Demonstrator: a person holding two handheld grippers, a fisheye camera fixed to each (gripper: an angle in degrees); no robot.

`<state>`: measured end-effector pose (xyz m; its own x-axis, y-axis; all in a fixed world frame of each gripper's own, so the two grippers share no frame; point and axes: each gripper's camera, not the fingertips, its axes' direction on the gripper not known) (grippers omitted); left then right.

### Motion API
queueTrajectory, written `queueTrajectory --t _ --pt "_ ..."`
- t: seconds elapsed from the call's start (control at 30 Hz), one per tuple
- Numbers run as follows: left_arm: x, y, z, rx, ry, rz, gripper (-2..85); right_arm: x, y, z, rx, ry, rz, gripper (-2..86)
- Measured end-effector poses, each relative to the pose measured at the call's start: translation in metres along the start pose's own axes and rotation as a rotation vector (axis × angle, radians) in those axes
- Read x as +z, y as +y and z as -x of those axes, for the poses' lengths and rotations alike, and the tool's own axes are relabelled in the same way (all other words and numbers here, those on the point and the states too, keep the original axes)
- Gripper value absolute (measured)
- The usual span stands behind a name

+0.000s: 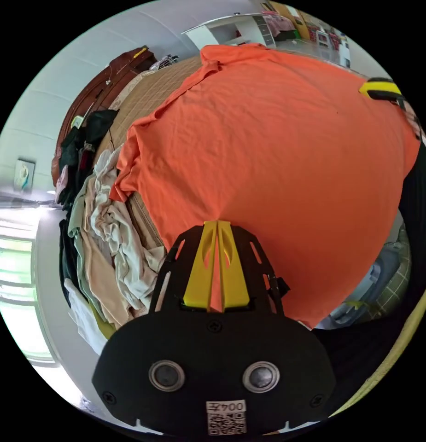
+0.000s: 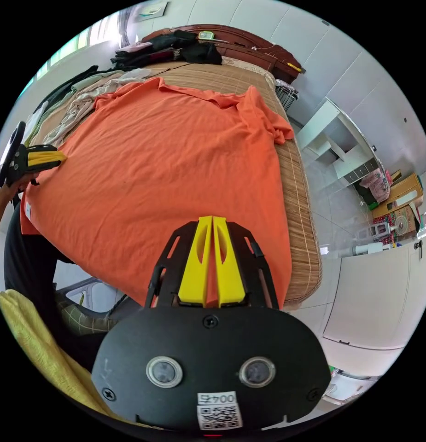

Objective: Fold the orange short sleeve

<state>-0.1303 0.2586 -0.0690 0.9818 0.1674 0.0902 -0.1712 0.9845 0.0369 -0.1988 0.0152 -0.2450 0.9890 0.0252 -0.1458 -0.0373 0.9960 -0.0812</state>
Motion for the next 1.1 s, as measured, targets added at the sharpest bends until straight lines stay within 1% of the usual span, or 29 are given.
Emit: queueTrajectory --t 0.13,0.17,0.3,0.43,0.47,0.5,0.6,0.63,0.7,0.77,0.87,0.97,1.1 --pt "0.003 0.008 -0.023 0.073 -0.032 0.039 0.4 -0.012 -0.006 -0.008 -0.030 -0.036 0.029 -0.6" --pt "0.004 0.013 -0.027 0.068 -0.038 0.032 0.3 -0.014 -0.007 -0.010 -0.031 -0.046 0.033 -0.6" --pt "0.007 0.038 -0.021 -0.088 0.024 0.047 0.2 -0.028 0.003 -0.019 -0.042 -0.077 -0.009 -0.5" --pt "0.004 0.053 -0.017 -0.064 0.056 0.077 0.4 -0.041 0.015 -0.033 0.009 -0.125 -0.037 0.7" --pt "-0.005 0.057 -0.010 -0.072 0.054 0.046 0.5 -0.044 0.016 -0.035 0.012 -0.134 -0.034 1.0" --pt "-0.022 0.060 0.004 -0.104 0.035 -0.022 0.6 -0.051 0.016 -0.041 0.009 -0.140 -0.025 3.1" --pt "-0.048 0.039 0.047 -0.173 -0.049 -0.153 0.6 -0.084 0.009 -0.058 -0.028 -0.159 -0.119 7.5" --pt "-0.047 0.031 0.055 -0.171 -0.056 -0.170 0.6 -0.093 0.000 -0.066 -0.051 -0.161 -0.145 8.0" --pt "-0.034 0.002 0.081 -0.209 -0.050 -0.211 0.6 -0.101 -0.023 -0.077 -0.092 -0.136 -0.170 8.4" --pt "0.002 -0.038 0.106 -0.260 -0.018 -0.213 0.6 -0.102 -0.053 -0.085 -0.137 -0.088 -0.181 8.6" --pt "0.046 -0.075 0.114 -0.286 -0.080 -0.197 0.7 -0.097 -0.106 -0.093 -0.195 -0.048 -0.192 9.0" --pt "0.079 -0.086 0.113 -0.315 -0.147 -0.197 0.8 -0.088 -0.159 -0.090 -0.284 -0.066 -0.163 10.8" --pt "0.124 -0.061 0.106 -0.335 -0.147 -0.181 0.7 -0.055 -0.215 -0.073 -0.397 0.006 -0.075 13.8"
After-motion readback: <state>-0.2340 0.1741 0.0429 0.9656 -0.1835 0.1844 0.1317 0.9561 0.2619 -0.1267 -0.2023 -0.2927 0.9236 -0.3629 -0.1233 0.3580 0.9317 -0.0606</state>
